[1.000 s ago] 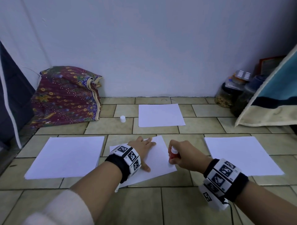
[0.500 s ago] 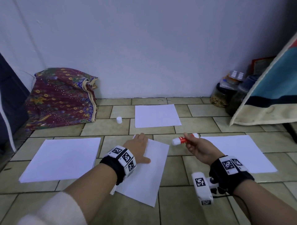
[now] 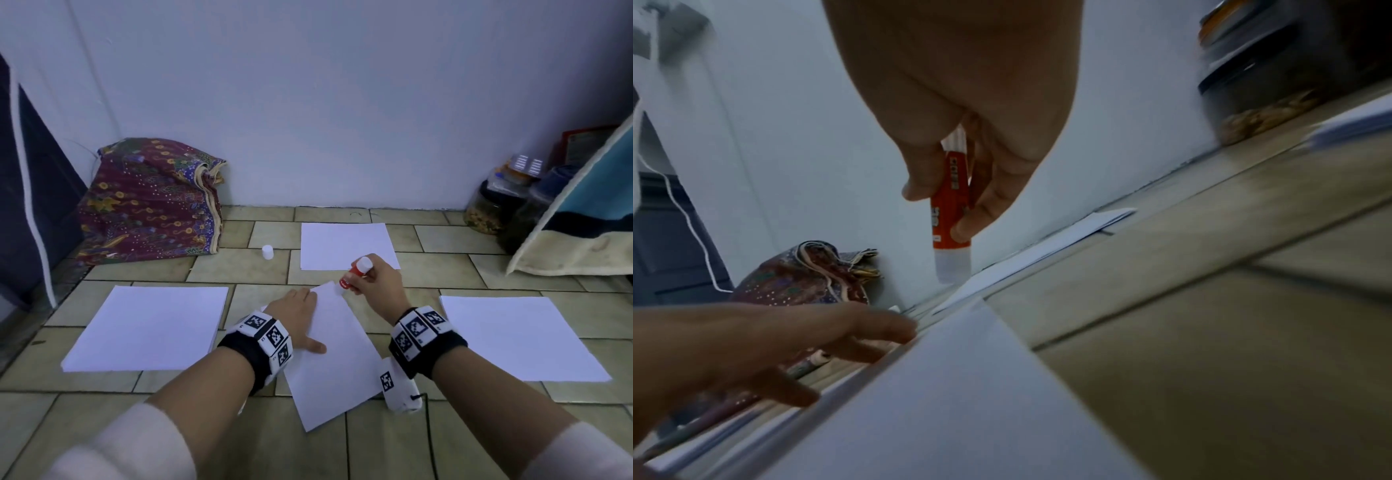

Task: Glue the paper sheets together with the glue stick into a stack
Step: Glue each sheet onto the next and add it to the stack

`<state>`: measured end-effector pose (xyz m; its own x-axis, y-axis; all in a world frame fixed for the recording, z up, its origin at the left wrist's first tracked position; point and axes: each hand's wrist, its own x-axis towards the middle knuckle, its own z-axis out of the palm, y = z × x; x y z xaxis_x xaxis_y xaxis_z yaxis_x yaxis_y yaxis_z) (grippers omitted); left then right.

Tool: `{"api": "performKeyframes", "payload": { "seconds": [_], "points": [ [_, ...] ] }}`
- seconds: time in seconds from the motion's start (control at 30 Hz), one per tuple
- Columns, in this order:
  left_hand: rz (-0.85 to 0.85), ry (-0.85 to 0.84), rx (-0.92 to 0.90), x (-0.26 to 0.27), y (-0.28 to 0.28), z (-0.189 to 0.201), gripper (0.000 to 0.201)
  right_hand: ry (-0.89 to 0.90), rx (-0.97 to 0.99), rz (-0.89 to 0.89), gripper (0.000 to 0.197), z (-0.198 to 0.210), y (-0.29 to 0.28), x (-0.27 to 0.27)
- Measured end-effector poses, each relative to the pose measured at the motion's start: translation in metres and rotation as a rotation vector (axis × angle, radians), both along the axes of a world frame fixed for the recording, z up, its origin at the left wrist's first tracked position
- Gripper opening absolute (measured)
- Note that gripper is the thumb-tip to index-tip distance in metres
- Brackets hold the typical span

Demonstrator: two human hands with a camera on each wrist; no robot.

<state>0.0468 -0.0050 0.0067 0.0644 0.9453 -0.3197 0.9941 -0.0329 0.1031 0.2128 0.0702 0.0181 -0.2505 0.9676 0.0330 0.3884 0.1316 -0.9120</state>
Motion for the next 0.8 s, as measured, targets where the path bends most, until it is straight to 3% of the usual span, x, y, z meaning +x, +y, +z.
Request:
{"api": "performKeyframes", "payload": {
  "seconds": [0.1, 0.2, 0.47, 0.8],
  "points": [
    [0.031, 0.014, 0.003, 0.001, -0.001, -0.002, 0.097, -0.066, 0.031, 0.065, 0.015, 0.000, 0.004, -0.020],
    [0.045, 0.027, 0.000, 0.003, 0.000, -0.002, 0.098, -0.259, 0.078, 0.131, 0.016, 0.000, 0.007, -0.031],
    [0.050, 0.029, -0.018, 0.003, 0.002, 0.000, 0.099, -0.553, 0.176, 0.370, 0.017, 0.006, 0.007, -0.019],
    [0.032, 0.058, -0.033, 0.001, 0.004, 0.000, 0.105, -0.479, 0.166, 0.662, 0.015, 0.002, -0.021, 0.047]
  ]
}}
